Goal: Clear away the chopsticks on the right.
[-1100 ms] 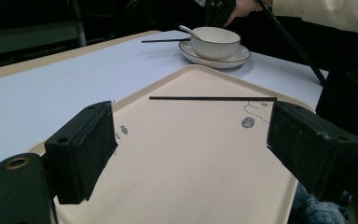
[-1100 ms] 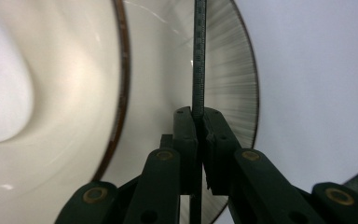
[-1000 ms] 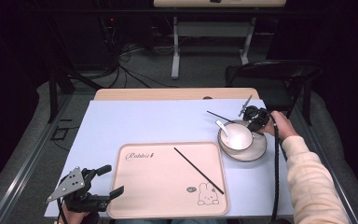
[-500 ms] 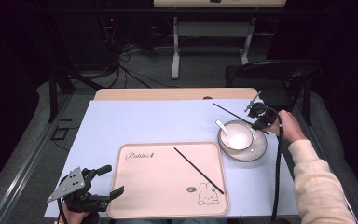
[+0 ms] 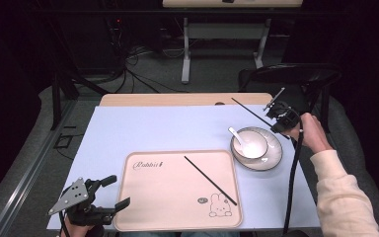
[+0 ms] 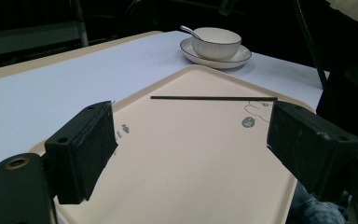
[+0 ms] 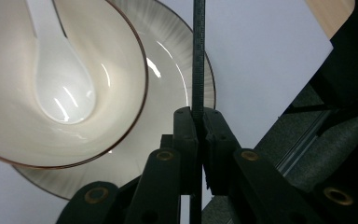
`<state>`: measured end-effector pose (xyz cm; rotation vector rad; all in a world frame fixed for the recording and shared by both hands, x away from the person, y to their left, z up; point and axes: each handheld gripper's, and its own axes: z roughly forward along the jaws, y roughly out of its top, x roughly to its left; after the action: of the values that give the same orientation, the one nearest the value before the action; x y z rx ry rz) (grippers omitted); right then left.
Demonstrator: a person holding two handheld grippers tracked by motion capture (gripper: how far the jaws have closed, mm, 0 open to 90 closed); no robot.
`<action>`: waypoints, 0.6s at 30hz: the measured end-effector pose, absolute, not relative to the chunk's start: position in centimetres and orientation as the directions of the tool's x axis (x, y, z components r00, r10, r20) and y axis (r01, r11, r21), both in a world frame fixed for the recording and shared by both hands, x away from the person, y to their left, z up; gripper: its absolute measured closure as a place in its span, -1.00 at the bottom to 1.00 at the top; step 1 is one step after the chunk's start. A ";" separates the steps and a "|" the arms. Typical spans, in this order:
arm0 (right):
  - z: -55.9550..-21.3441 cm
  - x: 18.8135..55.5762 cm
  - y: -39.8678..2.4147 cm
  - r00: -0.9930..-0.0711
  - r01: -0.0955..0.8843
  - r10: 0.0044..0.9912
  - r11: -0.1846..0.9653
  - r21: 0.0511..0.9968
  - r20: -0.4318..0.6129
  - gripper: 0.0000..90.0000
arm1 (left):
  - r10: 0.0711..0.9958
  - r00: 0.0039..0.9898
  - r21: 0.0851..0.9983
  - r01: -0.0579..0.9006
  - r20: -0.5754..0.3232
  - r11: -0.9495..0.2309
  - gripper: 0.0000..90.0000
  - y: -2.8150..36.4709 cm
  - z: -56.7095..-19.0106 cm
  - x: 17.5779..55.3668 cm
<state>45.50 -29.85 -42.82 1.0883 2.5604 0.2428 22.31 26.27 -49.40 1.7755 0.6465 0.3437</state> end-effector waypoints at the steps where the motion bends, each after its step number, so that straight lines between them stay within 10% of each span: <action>1: -42.4 45.3 -29.8 -0.644 0.661 0.722 0.692 0.290 -0.255 0.89 | 0.590 0.803 0.949 0.248 -0.089 -0.194 -0.66 26.3 -49.4 22.3; 18: -38.8 39.0 -23.6 -0.642 0.680 0.747 0.658 0.324 -0.172 0.89 | 0.588 0.804 0.951 0.243 -0.087 -0.191 -0.66 26.1 -49.4 22.4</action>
<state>39.00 -23.56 -38.76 1.1430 2.5867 0.3324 22.42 26.07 -49.42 1.7736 0.6435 0.3529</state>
